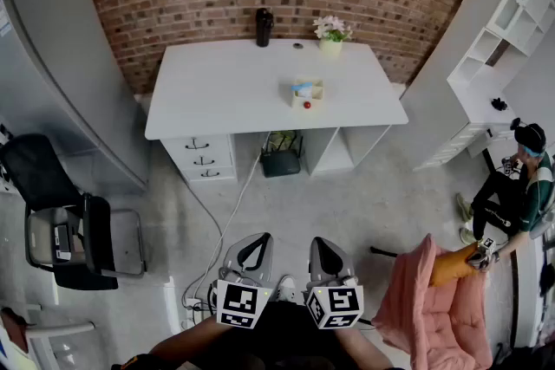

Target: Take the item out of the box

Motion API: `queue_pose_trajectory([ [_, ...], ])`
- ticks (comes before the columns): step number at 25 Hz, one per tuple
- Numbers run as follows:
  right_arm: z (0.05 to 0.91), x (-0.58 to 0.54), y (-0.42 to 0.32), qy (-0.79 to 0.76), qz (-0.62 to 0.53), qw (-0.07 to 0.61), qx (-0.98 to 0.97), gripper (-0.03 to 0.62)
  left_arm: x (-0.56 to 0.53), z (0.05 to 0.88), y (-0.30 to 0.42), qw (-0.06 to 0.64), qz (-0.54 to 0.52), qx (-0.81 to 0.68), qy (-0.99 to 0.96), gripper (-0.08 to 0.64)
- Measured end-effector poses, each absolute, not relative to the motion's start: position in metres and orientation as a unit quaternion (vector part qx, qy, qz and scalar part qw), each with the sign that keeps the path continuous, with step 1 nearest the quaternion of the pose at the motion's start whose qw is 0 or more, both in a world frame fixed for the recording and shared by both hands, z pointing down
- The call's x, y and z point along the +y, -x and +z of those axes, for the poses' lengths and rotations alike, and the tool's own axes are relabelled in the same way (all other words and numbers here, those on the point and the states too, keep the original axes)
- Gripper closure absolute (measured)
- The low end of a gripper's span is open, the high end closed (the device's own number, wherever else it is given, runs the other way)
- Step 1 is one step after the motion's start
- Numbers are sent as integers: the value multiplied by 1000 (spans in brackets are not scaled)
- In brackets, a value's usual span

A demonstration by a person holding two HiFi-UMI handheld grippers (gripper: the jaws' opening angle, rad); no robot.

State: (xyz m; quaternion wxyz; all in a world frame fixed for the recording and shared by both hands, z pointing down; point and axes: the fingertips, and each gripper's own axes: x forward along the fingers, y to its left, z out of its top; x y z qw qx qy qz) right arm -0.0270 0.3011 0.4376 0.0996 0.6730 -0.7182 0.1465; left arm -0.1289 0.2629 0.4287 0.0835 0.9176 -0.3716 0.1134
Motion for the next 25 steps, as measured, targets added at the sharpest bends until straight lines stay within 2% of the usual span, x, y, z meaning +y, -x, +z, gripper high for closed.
queue_pose_trajectory([
  [25,440,294,50,-670,158,85,-720,591,254,433,157,84,109,-380,-915,555],
])
